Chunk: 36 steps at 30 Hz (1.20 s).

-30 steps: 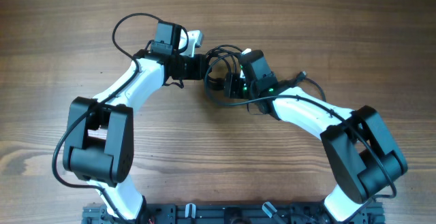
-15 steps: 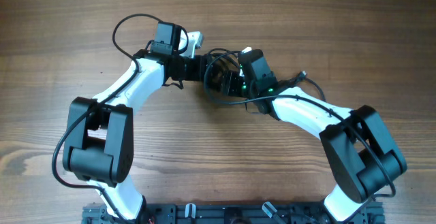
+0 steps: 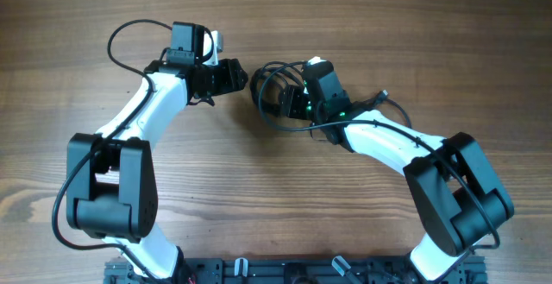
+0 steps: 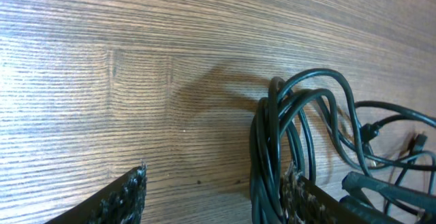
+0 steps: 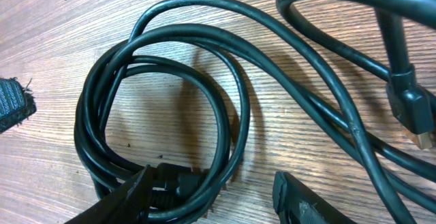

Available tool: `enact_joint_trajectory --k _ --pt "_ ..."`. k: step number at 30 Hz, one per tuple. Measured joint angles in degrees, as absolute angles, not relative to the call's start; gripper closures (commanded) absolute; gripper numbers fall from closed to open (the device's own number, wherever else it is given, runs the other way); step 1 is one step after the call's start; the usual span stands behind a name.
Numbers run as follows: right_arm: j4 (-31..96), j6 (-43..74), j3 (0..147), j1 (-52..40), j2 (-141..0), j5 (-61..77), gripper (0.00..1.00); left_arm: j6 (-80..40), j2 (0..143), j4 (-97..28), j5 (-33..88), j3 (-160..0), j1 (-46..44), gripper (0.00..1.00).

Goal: Untangle cables

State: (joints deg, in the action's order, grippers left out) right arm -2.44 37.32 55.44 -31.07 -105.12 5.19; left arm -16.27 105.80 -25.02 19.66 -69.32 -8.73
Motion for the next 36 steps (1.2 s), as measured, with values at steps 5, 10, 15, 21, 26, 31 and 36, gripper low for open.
enact_joint_trajectory --k 5,10,15,21,26,31,36 --pt "-2.66 37.3 55.44 -31.07 -105.14 4.82 0.4 -17.52 106.54 -24.53 19.2 -69.32 -8.78 0.39" --pt "-2.66 37.34 55.44 -31.07 -105.14 4.82 0.35 -18.9 107.48 -24.38 19.09 -69.32 -8.84 0.42" --pt "-2.66 37.47 55.44 -31.07 -105.14 4.71 0.35 -19.73 107.48 -24.36 20.75 -69.32 -8.84 0.43" --pt "-2.74 37.5 55.44 -31.07 -105.14 4.51 0.28 -20.05 107.48 -24.36 25.23 -69.32 -8.84 0.44" --pt "-5.45 37.45 55.44 -31.07 -105.19 8.97 0.24 -20.12 107.48 -24.36 27.16 -69.32 -9.28 0.43" --pt "-5.65 37.23 55.44 -31.07 -105.19 11.66 0.25 -20.21 107.48 -24.34 27.62 -69.32 -11.09 0.53" --pt "-5.65 37.23 55.44 -31.07 -105.19 12.23 0.26 -20.47 107.48 -23.62 27.99 -69.32 -12.4 0.55"
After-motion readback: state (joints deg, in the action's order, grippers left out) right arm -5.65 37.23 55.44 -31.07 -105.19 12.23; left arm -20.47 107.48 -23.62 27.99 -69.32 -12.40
